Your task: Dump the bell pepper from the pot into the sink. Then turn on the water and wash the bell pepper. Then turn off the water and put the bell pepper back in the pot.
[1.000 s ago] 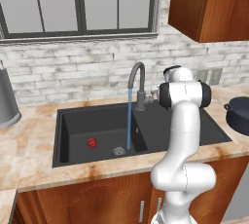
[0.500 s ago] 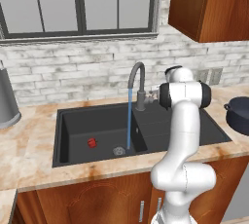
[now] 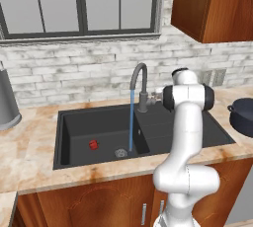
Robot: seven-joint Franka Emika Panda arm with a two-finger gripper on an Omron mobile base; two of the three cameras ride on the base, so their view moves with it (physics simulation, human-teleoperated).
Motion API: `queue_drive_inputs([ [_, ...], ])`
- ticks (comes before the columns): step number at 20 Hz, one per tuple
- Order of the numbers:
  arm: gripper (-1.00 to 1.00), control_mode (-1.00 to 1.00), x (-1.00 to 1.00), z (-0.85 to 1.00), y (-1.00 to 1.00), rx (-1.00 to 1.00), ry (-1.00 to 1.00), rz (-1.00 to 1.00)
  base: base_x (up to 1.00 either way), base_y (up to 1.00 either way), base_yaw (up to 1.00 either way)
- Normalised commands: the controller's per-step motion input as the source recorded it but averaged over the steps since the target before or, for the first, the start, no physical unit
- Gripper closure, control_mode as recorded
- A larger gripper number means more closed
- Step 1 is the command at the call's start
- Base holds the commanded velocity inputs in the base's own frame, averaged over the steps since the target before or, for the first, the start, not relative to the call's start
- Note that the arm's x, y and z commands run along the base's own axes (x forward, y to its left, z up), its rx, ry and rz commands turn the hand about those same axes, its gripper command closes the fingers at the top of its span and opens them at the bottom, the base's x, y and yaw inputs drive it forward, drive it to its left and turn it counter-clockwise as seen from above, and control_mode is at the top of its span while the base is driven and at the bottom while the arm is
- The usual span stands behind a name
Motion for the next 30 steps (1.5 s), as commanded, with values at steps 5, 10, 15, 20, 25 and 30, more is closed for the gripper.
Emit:
queue_drive_inputs([
  [5, -1.00, -1.00, 0.01, 0.00, 0.00, 0.08, -0.07, 0.21, 0.00, 0.00, 0.00],
  [10, -1.00, -1.00, 0.03, 0.13, 0.09, 0.08, -0.09, 0.19, 0.00, 0.00, 0.00],
  [15, -1.00, -1.00, 0.05, 0.23, 0.27, 0.07, -0.08, 0.16, 0.00, 0.00, 0.00],
  [20, -1.00, -1.00, 0.00, 0.17, 0.41, 0.03, -0.06, 0.13, 0.00, 0.00, 0.00],
  [25, -1.00, -1.00, 0.00, 0.06, 0.52, 0.02, -0.05, 0.13, 0.00, 0.00, 0.00],
  [30, -1.00, -1.00, 0.00, 0.09, 0.81, 0.00, -0.05, 0.13, 0.00, 0.00, 0.00],
])
